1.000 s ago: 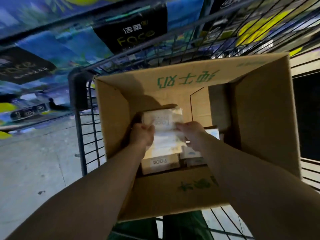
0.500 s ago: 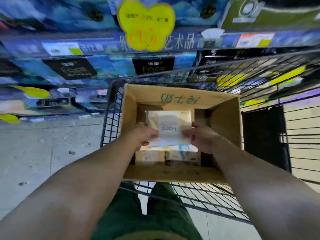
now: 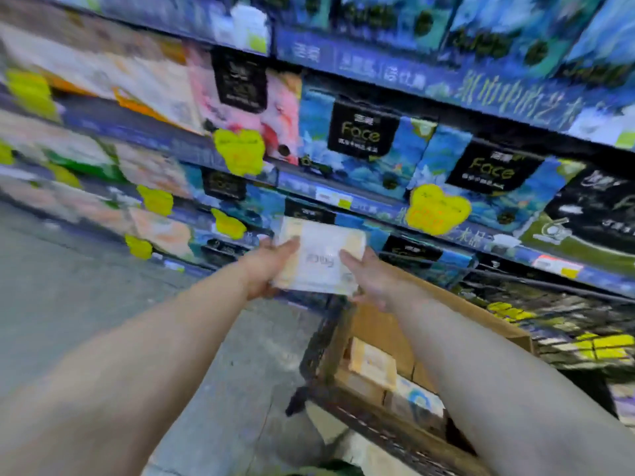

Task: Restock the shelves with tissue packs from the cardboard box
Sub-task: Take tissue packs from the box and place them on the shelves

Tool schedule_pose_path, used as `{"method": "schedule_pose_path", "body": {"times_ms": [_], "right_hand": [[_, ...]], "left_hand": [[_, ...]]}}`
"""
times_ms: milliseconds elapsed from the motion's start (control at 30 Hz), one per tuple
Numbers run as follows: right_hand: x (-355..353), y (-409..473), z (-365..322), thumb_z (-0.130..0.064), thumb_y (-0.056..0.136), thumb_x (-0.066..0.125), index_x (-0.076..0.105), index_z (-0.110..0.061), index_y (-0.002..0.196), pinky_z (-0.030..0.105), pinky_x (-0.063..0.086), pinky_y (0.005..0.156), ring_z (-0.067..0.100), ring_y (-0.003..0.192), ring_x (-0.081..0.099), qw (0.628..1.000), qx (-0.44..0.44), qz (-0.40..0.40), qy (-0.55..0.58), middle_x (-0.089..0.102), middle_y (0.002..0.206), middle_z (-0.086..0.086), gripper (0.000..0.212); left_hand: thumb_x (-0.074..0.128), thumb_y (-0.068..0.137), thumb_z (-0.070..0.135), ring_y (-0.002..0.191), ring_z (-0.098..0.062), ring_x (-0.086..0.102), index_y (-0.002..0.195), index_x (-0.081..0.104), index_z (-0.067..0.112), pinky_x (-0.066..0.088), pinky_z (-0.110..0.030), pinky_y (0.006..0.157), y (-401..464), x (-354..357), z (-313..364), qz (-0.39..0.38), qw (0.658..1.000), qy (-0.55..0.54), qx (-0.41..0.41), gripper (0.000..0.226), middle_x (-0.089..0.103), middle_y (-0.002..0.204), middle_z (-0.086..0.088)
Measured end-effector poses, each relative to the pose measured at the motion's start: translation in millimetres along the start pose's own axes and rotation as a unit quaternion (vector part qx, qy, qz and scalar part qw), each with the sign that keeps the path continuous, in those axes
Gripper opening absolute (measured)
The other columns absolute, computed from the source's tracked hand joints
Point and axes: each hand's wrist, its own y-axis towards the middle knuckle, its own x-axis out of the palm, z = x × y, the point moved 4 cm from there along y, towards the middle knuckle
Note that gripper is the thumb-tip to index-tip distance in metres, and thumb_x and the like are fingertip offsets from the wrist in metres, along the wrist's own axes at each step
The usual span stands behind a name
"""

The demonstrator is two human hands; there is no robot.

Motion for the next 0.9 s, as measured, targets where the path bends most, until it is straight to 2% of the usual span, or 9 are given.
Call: {"method": "schedule_pose_path", "body": {"times_ms": [67, 167, 233, 300, 400, 533, 733, 800, 900], "right_hand": [[70.8, -4.4, -26.9, -0.043, 0.097, 0.051, 0.049, -0.022, 0.112, 0.039, 0.053, 0.075, 0.023, 0.094, 0.062, 0.999, -0.039, -0.008, -0.016, 0.06, 0.119, 0.003, 0.026], [184.2, -20.7, -69.8, -0.046, 0.093, 0.056, 0.056, -0.019, 0.111, 0.036, 0.052, 0.072, 0.022, 0.085, 0.063, 0.996, -0.078, -0.041, -0.029, 0.066, 0.101, 0.002, 0.033], [260.3, -35.7, -98.0, -0.036, 0.096, 0.056, 0.057, -0.015, 0.107, 0.029, 0.048, 0.065, 0.017, 0.072, 0.06, 0.989, -0.11, -0.1, -0.019, 0.065, 0.09, 0.001, 0.024], [329.3, -47.9, -123.3, -0.027, 0.096, 0.056, 0.059, -0.01, 0.113, 0.026, 0.045, 0.058, 0.016, 0.067, 0.061, 0.979, -0.118, -0.168, -0.025, 0.068, 0.089, 0.004, 0.024], [421.3, -65.7, -160.4, -0.016, 0.096, 0.054, 0.058, -0.015, 0.109, 0.027, 0.042, 0.057, 0.018, 0.072, 0.061, 0.953, -0.142, -0.263, -0.05, 0.067, 0.088, 0.002, 0.013], [527.9, -88.2, -202.8, -0.014, 0.097, 0.053, 0.057, -0.017, 0.112, 0.029, 0.049, 0.065, 0.015, 0.078, 0.064, 0.913, -0.169, -0.362, -0.081, 0.068, 0.094, 0.0, 0.016], [670.2, -93.9, -248.2, -0.02, 0.099, 0.052, 0.055, -0.019, 0.118, 0.018, 0.043, 0.046, 0.006, 0.061, 0.064, 0.866, -0.227, -0.427, -0.127, 0.067, 0.093, -0.001, 0.02], [716.5, -81.4, -266.5, -0.018, 0.1, 0.05, 0.055, -0.016, 0.114, 0.015, 0.038, 0.035, 0.001, 0.046, 0.059, 0.86, -0.235, -0.437, -0.12, 0.064, 0.085, 0.002, 0.015], [789.5, -54.0, -300.6, -0.021, 0.099, 0.052, 0.058, -0.017, 0.108, 0.013, 0.04, 0.039, 0.0, 0.051, 0.063, 0.849, -0.257, -0.447, -0.118, 0.067, 0.085, -0.002, 0.012]], "left_hand": [[0.057, 0.094, 0.04, 0.069, -0.017, 0.064, 0.133, 0.046, 0.013, 0.051, -0.027, 0.051, -26.6, -75.1, 7.0, 0.046, 0.998, -0.014, 0.05, 0.049, 0.067, 0.107, -0.006], [0.053, 0.098, 0.028, 0.054, -0.008, 0.065, 0.116, 0.052, 0.016, 0.051, -0.023, 0.046, -72.6, -190.4, 11.6, 0.095, 0.989, -0.041, 0.108, 0.022, 0.065, 0.099, -0.004], [0.05, 0.099, 0.024, 0.047, -0.002, 0.063, 0.108, 0.055, 0.018, 0.048, -0.018, 0.041, -108.1, -265.3, 15.2, 0.128, 0.981, -0.044, 0.139, 0.012, 0.065, 0.098, -0.004], [0.051, 0.099, 0.027, 0.053, -0.004, 0.064, 0.111, 0.059, 0.016, 0.048, -0.018, 0.044, -140.2, -337.8, 15.3, 0.163, 0.973, -0.051, 0.155, 0.018, 0.067, 0.096, -0.004], [0.052, 0.098, 0.03, 0.056, -0.004, 0.065, 0.108, 0.061, 0.017, 0.05, -0.018, 0.048, -185.5, -432.5, 13.1, 0.229, 0.956, -0.071, 0.167, 0.019, 0.07, 0.084, 0.003], [0.056, 0.096, 0.034, 0.069, -0.014, 0.061, 0.09, 0.062, 0.013, 0.047, -0.026, 0.066, -232.6, -529.8, 7.5, 0.32, 0.925, -0.097, 0.179, 0.023, 0.066, 0.084, -0.001], [0.054, 0.097, 0.028, 0.054, -0.004, 0.064, 0.092, 0.065, 0.012, 0.049, -0.016, 0.048, -261.2, -654.7, 5.9, 0.386, 0.889, -0.128, 0.211, 0.02, 0.071, 0.075, 0.004], [0.053, 0.098, 0.028, 0.061, -0.007, 0.066, 0.09, 0.063, 0.014, 0.052, -0.02, 0.055, -256.5, -695.6, 13.6, 0.393, 0.883, -0.137, 0.217, 0.018, 0.071, 0.075, 0.007], [0.056, 0.096, 0.025, 0.078, -0.014, 0.066, 0.097, 0.064, 0.018, 0.052, -0.028, 0.073, -244.5, -758.1, 30.7, 0.398, 0.876, -0.152, 0.226, 0.011, 0.071, 0.09, 0.003]]}}
